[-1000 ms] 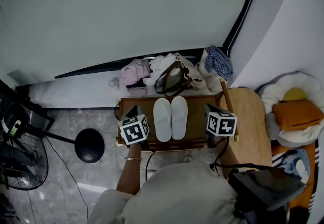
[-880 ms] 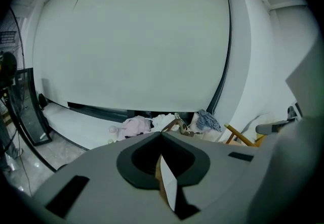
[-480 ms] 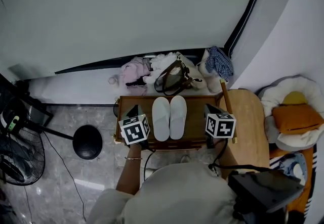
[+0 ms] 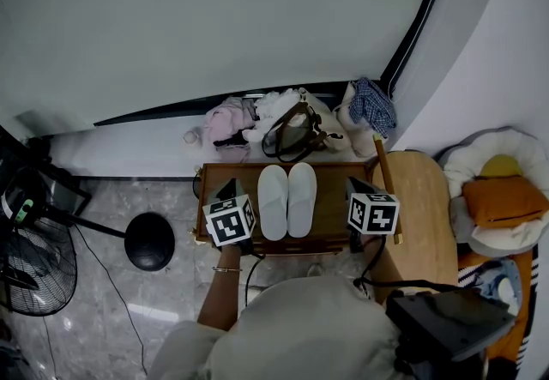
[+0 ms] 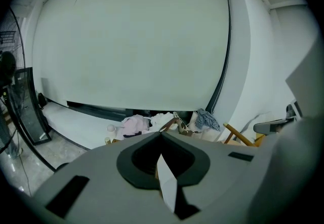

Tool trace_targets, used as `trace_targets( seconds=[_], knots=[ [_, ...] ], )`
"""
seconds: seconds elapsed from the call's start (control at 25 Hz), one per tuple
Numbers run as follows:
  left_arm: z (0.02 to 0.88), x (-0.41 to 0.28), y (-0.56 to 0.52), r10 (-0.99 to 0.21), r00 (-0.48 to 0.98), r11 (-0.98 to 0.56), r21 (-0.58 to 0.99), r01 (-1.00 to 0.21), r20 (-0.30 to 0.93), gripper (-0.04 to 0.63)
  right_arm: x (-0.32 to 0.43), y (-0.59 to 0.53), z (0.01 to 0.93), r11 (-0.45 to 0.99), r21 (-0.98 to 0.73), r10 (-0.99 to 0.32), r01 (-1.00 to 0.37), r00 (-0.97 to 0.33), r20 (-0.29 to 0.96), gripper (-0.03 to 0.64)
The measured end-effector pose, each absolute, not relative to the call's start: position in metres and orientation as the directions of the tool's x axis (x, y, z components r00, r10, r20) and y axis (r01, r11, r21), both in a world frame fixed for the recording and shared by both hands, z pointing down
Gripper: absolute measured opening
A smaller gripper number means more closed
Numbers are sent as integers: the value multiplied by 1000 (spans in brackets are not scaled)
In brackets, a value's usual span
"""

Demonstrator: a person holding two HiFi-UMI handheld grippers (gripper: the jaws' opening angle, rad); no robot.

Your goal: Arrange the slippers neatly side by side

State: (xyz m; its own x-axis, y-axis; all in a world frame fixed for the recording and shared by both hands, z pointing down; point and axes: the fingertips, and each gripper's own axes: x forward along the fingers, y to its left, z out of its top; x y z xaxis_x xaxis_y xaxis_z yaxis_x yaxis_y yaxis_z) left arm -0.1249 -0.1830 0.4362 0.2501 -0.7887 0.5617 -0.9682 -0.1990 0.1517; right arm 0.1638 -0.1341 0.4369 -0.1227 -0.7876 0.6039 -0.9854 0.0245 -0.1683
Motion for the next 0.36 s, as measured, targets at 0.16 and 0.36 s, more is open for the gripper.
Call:
trace_targets(
  seconds=[0.16,0.36],
  knots=[
    [436,-124,-184,-787,255,-207,149,-967,561,17,163,-135,438,21,-177,-786,-984,-125,605,34],
    [435,-122,-184,-786,262,-215,150,-965,560,17,162,-135,440,20,-183,-783,-983,-129,608,34]
  ],
)
